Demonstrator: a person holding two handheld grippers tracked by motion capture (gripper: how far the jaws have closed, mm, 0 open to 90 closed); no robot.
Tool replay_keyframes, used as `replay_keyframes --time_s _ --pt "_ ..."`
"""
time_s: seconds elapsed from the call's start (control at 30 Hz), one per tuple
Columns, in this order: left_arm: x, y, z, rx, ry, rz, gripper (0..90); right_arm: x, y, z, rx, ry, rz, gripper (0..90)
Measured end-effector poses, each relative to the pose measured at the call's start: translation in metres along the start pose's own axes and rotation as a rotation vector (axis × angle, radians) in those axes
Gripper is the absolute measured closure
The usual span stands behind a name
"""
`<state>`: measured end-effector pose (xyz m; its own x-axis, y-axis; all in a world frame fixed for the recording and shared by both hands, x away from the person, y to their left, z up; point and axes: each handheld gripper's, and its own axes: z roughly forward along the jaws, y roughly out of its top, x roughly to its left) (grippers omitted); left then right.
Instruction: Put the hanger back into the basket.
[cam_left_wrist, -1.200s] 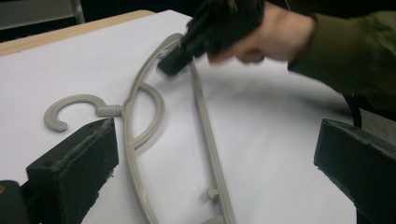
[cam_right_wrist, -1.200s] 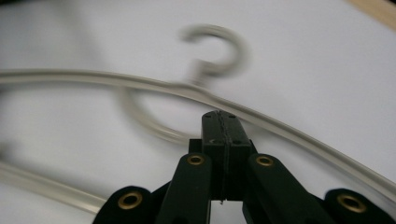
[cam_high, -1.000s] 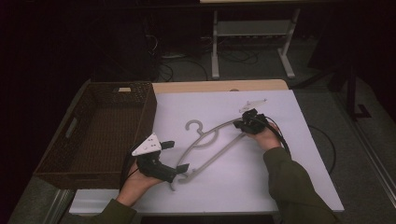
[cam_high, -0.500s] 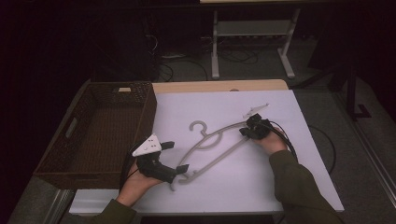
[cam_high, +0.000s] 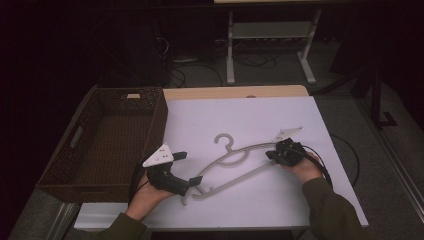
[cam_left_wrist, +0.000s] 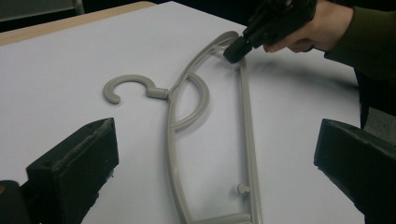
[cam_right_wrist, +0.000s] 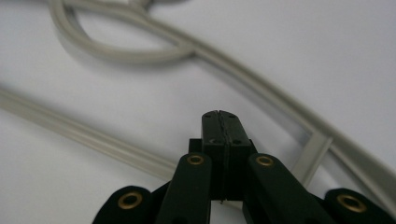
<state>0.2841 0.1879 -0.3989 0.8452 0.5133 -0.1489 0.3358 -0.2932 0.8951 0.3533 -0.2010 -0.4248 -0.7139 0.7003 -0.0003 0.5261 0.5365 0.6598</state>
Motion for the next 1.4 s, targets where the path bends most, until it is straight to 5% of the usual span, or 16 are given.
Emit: replay_keyframes --time_s 0.17,0.43,1.1,1.4 --pt "0.001 -0.001 0.002 0.012 -0.005 0.001 0.0 0.017 0.001 -0.016 -0.099 0.048 0.011 89.7" --pt "0.000 -0.003 0.004 0.018 -0.009 0.004 0.0 0.042 0.001 -0.004 -0.045 0.099 -0.039 89.7" --pt "-0.001 -0.003 0.006 0.030 -0.003 0.007 0.0 0.039 -0.011 0.007 0.051 0.070 -0.042 89.9" --pt "0.003 -0.002 0.019 0.086 0.024 0.009 0.0 0.039 -0.011 0.008 0.049 0.070 -0.032 89.9"
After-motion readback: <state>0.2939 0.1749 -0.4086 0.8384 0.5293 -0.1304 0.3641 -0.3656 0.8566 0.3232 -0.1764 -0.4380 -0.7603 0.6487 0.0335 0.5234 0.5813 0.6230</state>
